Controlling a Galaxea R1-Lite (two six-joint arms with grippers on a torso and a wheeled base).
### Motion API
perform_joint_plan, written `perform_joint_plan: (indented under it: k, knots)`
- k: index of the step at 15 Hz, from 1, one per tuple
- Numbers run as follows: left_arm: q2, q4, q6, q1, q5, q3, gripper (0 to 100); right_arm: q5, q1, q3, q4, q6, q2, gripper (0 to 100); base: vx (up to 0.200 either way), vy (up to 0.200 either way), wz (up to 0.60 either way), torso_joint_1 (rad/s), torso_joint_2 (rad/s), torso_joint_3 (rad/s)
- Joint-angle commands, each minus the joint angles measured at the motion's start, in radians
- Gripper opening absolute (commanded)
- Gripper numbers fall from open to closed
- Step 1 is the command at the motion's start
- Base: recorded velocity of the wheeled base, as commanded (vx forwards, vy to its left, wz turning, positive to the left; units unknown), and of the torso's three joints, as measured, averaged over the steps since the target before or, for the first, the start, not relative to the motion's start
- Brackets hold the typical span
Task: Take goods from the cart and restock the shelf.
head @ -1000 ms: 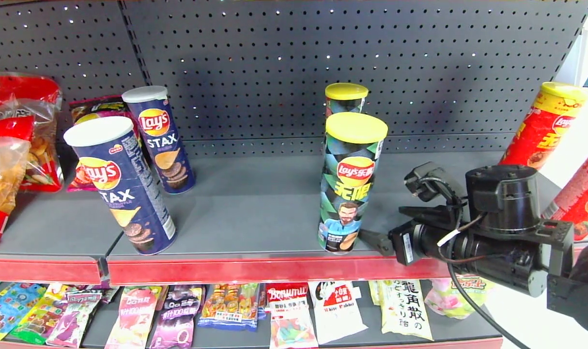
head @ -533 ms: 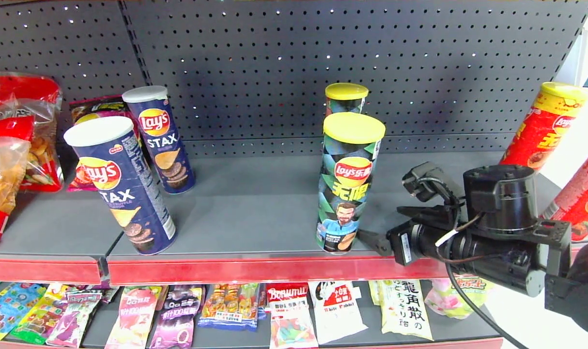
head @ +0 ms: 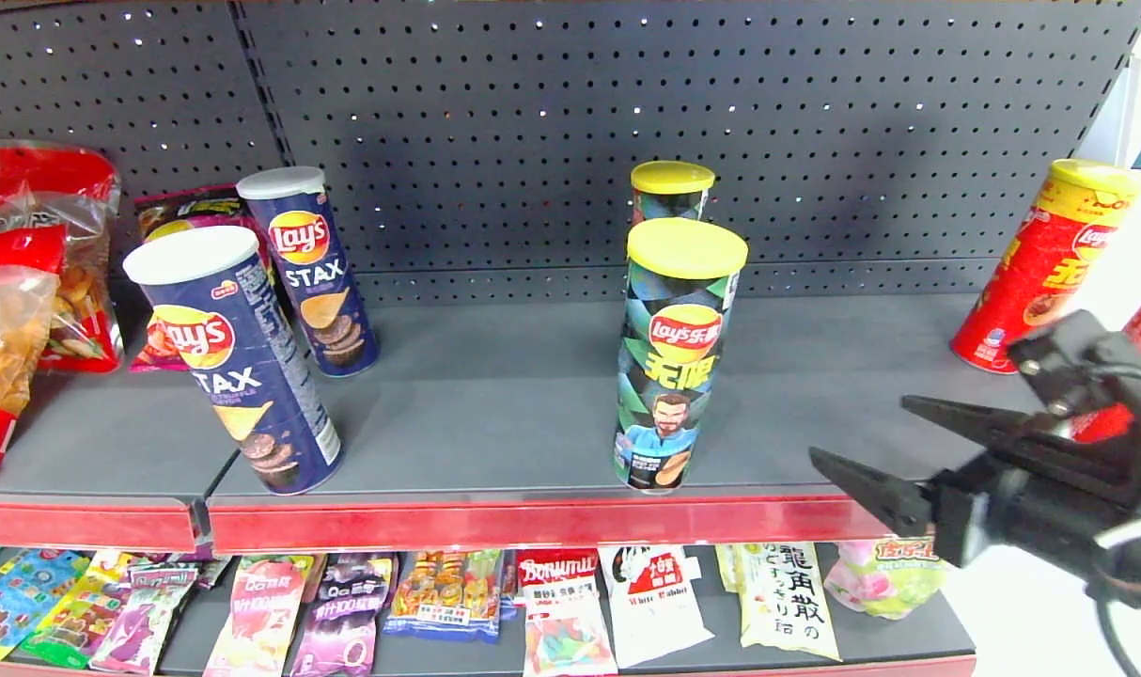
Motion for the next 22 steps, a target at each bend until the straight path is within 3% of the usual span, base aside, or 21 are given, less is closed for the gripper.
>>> perform_joint_plan:
  k: [1,4,6,7,8,10,11,14,22]
  knots:
    - [0.0,0.0,0.0,0.0,0.0,0.0,100,0.137,-0.153,0.273,0.09,-0.081,-0.504,100,0.0,0.0,0.0,0.0,0.0,0.0]
    - [0.001,0.0,0.0,0.0,0.0,0.0,100,0.213,-0.411,0.362,0.343,-0.073,-0.87,100,0.0,0.0,0.0,0.0,0.0,0.0]
    - [0.001,0.0,0.0,0.0,0.0,0.0,100,0.215,-0.484,0.42,0.414,-0.054,-1.037,100,0.0,0.0,0.0,0.0,0.0,0.0]
    - [0.0,0.0,0.0,0.0,0.0,0.0,100,0.216,-0.521,0.411,0.531,-0.049,-1.121,100,0.0,0.0,0.0,0.0,0.0,0.0]
    - [0.0,0.0,0.0,0.0,0.0,0.0,100,0.229,-0.55,0.393,0.561,-0.04,-1.164,100,0.0,0.0,0.0,0.0,0.0,0.0]
    - [0.0,0.0,0.0,0.0,0.0,0.0,100,0.233,-0.541,0.396,0.557,-0.001,-1.216,100,0.0,0.0,0.0,0.0,0.0,0.0]
    - [0.0,0.0,0.0,0.0,0.0,0.0,100,0.219,-0.538,0.402,0.535,0.081,-1.222,100,0.0,0.0,0.0,0.0,0.0,0.0]
    - [0.0,0.0,0.0,0.0,0.0,0.0,100,0.032,-0.538,0.42,0.512,0.135,-1.221,100,0.0,0.0,0.0,0.0,0.0,0.0]
    - [0.0,0.0,0.0,0.0,0.0,0.0,100,0.057,-0.538,0.42,0.544,0.118,-1.221,100,0.0,0.0,0.0,0.0,0.0,0.0]
